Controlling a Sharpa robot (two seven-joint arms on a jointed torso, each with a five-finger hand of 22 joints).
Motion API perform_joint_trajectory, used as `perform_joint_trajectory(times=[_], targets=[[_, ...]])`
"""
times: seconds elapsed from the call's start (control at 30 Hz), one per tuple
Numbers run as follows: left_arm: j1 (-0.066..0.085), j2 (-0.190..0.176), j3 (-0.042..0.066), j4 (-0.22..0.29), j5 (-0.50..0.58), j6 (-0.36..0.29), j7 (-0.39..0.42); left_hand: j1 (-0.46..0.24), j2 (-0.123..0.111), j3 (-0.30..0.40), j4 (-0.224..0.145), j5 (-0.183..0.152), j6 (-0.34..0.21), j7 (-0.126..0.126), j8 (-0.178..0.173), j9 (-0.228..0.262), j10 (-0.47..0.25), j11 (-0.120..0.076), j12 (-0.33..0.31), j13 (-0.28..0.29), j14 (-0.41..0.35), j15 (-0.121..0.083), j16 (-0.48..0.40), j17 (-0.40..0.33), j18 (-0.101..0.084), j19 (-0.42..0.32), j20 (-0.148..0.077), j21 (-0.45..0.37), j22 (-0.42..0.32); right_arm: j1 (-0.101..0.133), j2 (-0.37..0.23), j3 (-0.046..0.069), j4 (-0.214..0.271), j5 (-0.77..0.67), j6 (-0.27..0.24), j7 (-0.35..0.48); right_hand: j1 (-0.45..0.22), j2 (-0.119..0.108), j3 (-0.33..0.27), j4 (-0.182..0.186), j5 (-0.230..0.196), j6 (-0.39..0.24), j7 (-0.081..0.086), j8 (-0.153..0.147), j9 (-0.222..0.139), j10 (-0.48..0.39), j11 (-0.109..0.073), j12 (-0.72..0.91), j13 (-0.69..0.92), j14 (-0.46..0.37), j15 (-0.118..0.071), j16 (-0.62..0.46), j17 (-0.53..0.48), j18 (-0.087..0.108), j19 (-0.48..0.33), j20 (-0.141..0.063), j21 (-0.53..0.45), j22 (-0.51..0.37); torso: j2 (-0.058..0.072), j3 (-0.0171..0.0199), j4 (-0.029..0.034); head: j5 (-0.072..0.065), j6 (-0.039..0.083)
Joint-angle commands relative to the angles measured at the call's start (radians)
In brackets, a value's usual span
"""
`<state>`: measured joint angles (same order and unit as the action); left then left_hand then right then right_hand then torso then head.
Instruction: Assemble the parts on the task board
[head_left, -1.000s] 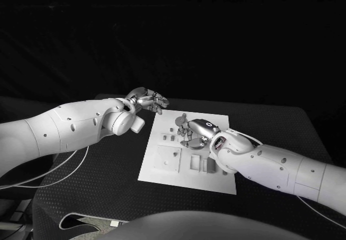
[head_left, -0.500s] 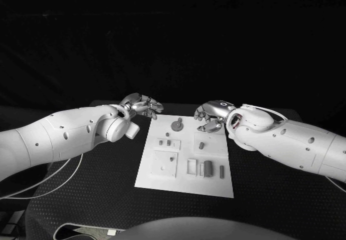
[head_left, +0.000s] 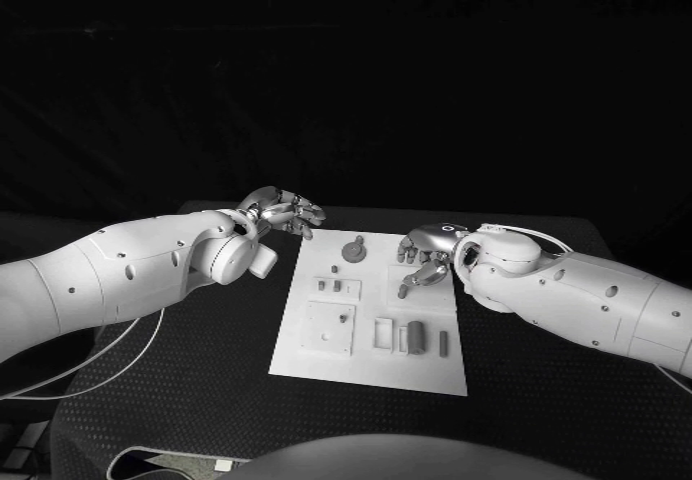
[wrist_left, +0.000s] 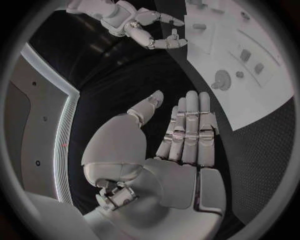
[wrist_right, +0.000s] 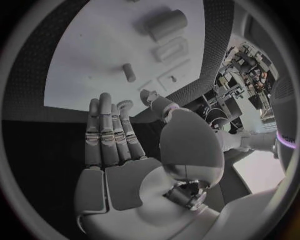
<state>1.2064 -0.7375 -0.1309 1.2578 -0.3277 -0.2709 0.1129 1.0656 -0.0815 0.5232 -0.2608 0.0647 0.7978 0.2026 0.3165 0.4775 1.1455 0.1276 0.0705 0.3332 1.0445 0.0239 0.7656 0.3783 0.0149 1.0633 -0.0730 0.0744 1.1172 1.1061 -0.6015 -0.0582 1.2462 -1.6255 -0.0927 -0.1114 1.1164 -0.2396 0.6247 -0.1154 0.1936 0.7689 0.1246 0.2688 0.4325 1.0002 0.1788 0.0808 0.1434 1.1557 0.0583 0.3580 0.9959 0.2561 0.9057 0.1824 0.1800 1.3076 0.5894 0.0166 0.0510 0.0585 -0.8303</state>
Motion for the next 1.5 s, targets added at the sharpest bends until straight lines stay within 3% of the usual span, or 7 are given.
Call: perform_joint_trajectory(times=[0.03, 0.37, 0.47, 0.7, 0.93, 1.07, 1.5], targets=[[0.001, 0.0, 0.001, 0.0, 0.006, 0.012, 0.015, -0.005, -0.005, -0.004, 0.0, 0.003, -0.009, -0.001, 0.003, -0.001, -0.008, -0.001, -0.001, 0.001, 0.007, 0.002, -0.007, 0.001, 0.004, 0.004, 0.001, -0.005, -0.002, -0.013, 0.014, -0.002, -0.012, -0.005, 0.015, 0.02, 0.009, -0.003, 0.0, 0.008, -0.006, -0.007, 0.003, 0.005, 0.0, -0.003, -0.004, 0.001, -0.001, 0.004, 0.005, 0.006, 0.002, 0.005, -0.001, 0.0, 0.007, 0.025, 0.0, -0.0004, 0.0003, 0.001, -0.001], [0.001, 0.004, 0.001, -0.002, 0.006, 0.014, 0.016, -0.005, -0.005, -0.004, 0.001, 0.003, -0.009, -0.001, 0.004, -0.001, -0.008, -0.001, -0.001, 0.001, 0.007, 0.002, -0.008, 0.002, 0.004, 0.004, 0.001, -0.005, -0.002, -0.03, 0.036, -0.012, -0.043, -0.018, 0.029, 0.026, 0.027, 0.017, -0.012, -0.005, -0.006, -0.001, 0.013, 0.019, 0.004, 0.02, -0.011, 0.016, 0.0, 0.008, -0.002, 0.013, 0.005, 0.006, 0.002, -0.002, 0.015, 0.025, 0.0, -0.0011, 0.0009, -0.001, -0.005], [0.001, 0.004, 0.001, -0.002, 0.006, 0.013, 0.015, -0.005, -0.005, -0.004, 0.001, 0.003, -0.009, -0.001, 0.004, -0.001, -0.008, -0.001, -0.001, 0.001, 0.007, 0.002, -0.008, 0.003, 0.004, 0.004, 0.001, -0.005, -0.002, -0.033, 0.039, -0.016, -0.054, -0.024, 0.039, 0.024, 0.036, 0.041, -0.02, -0.025, -0.006, 0.011, 0.023, 0.031, 0.007, 0.025, -0.013, 0.02, -0.001, 0.008, -0.003, 0.015, 0.005, 0.005, 0.001, -0.002, 0.017, 0.024, 0.0, -0.0016, 0.0002, 0.0, -0.006], [0.001, 0.003, 0.001, -0.002, 0.006, 0.013, 0.015, -0.005, -0.005, -0.004, 0.001, 0.003, -0.009, -0.001, 0.004, -0.001, -0.008, -0.001, -0.001, 0.001, 0.007, 0.002, -0.008, 0.003, 0.004, 0.004, 0.001, -0.005, -0.002, -0.042, 0.041, -0.021, -0.054, -0.029, 0.054, 0.027, 0.035, 0.066, -0.029, -0.06, -0.004, 0.038, 0.035, 0.049, 0.01, 0.063, -0.026, 0.043, 0.006, 0.021, -0.016, 0.024, 0.006, 0.006, 0.014, -0.006, 0.026, 0.024, 0.0, -0.0015, -0.0002, 0.002, -0.008], [0.001, 0.003, 0.001, -0.003, 0.006, 0.013, 0.015, -0.005, -0.004, -0.004, 0.001, 0.003, -0.009, -0.001, 0.004, -0.002, -0.008, -0.001, -0.001, 0.001, 0.007, 0.003, -0.009, 0.004, 0.004, 0.004, 0.001, -0.005, -0.002, -0.046, 0.046, -0.022, -0.061, -0.039, 0.025, 0.025, 0.033, 0.114, -0.022, -0.104, -0.003, 0.087, 0.048, 0.072, 0.014, 0.115, -0.048, 0.07, 0.023, 0.051, -0.036, 0.039, 0.01, 0.006, 0.043, -0.016, 0.04, 0.023, 0.0, -0.0017, -0.0003, 0.002, -0.011], [0.001, 0.003, 0.001, -0.002, 0.006, 0.014, 0.015, -0.005, -0.004, -0.004, 0.001, 0.003, -0.009, -0.001, 0.004, -0.002, -0.008, -0.001, -0.001, 0.001, 0.007, 0.003, -0.009, 0.004, 0.004, 0.004, 0.001, -0.005, -0.002, -0.047, 0.049, -0.023, -0.066, -0.039, 0.024, 0.026, 0.03, 0.142, -0.018, -0.12, -0.004, 0.1, 0.044, 0.077, 0.015, 0.133, -0.055, 0.08, 0.032, 0.057, -0.042, 0.041, 0.01, 0.006, 0.048, -0.017, 0.041, 0.022, 0.0, -0.0015, -0.0003, 0.002, -0.012], [0.001, 0.005, 0.001, -0.003, 0.006, 0.015, 0.013, -0.006, -0.004, -0.004, 0.002, 0.003, -0.01, -0.001, 0.005, -0.002, -0.008, -0.001, -0.001, 0.001, 0.007, 0.003, -0.01, 0.006, 0.004, 0.004, 0.001, -0.005, -0.003, -0.053, 0.069, -0.026, -0.091, -0.044, -0.003, 0.022, 0.014, 0.171, -0.011, -0.134, -0.003, 0.125, 0.034, 0.086, 0.019, 0.158, -0.065, 0.091, 0.047, 0.071, -0.05, 0.046, 0.011, 0.006, 0.061, -0.022, 0.046, 0.022, 0.0, -0.0018, -0.0004, 0.001, -0.014]])
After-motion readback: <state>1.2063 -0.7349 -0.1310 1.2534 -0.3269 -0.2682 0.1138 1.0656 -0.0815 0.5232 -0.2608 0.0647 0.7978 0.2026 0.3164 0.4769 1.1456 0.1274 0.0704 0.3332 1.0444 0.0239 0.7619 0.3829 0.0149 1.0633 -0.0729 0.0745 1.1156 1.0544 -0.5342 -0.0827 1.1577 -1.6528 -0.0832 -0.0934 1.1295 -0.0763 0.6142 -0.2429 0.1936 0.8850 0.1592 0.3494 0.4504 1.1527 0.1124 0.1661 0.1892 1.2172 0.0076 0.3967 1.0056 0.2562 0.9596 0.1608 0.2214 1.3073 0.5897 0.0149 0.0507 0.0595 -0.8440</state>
